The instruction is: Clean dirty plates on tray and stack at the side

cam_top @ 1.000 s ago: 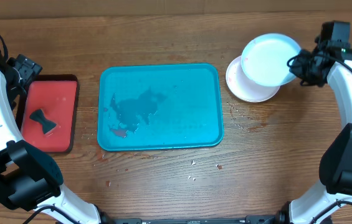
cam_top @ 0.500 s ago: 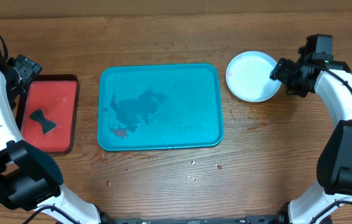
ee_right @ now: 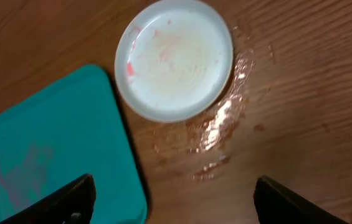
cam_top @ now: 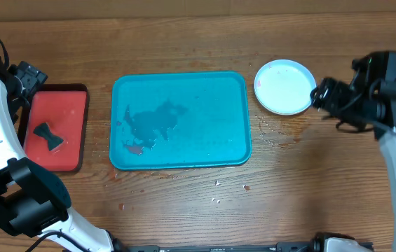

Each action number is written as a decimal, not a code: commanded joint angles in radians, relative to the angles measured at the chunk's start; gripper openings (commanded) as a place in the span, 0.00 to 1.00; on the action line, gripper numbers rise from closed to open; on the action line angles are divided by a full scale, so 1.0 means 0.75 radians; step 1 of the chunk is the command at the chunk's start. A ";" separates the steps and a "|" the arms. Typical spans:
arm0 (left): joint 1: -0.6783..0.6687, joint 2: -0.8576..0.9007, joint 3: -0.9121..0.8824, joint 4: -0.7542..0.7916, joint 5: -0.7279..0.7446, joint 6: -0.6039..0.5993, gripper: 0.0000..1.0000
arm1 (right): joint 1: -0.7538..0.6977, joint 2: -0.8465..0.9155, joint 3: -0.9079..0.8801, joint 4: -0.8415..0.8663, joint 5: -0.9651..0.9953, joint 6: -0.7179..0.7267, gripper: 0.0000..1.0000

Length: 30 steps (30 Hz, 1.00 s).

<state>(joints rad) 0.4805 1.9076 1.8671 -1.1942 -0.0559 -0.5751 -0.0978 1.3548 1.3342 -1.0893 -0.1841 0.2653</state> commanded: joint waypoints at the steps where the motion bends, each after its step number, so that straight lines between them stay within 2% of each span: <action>1: 0.005 0.003 0.010 -0.003 0.002 -0.002 1.00 | 0.060 -0.114 -0.091 -0.029 -0.020 -0.034 1.00; 8: 0.005 0.003 0.010 -0.003 0.002 -0.002 1.00 | 0.123 -0.165 -0.115 -0.186 -0.026 -0.035 1.00; 19: 0.005 0.003 0.010 -0.003 0.002 -0.002 1.00 | 0.122 -0.164 -0.115 -0.212 -0.021 -0.034 1.00; 25: 0.005 0.003 0.010 -0.003 0.002 -0.002 1.00 | 0.122 -0.154 -0.126 -0.198 -0.021 -0.035 1.00; 30: 0.005 0.003 0.010 -0.003 0.002 -0.002 1.00 | 0.122 -0.279 -0.291 -0.026 -0.026 -0.034 1.00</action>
<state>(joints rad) 0.4805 1.9076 1.8671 -1.1942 -0.0555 -0.5751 -0.0105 1.2232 1.1862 -1.1488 -0.2024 0.2436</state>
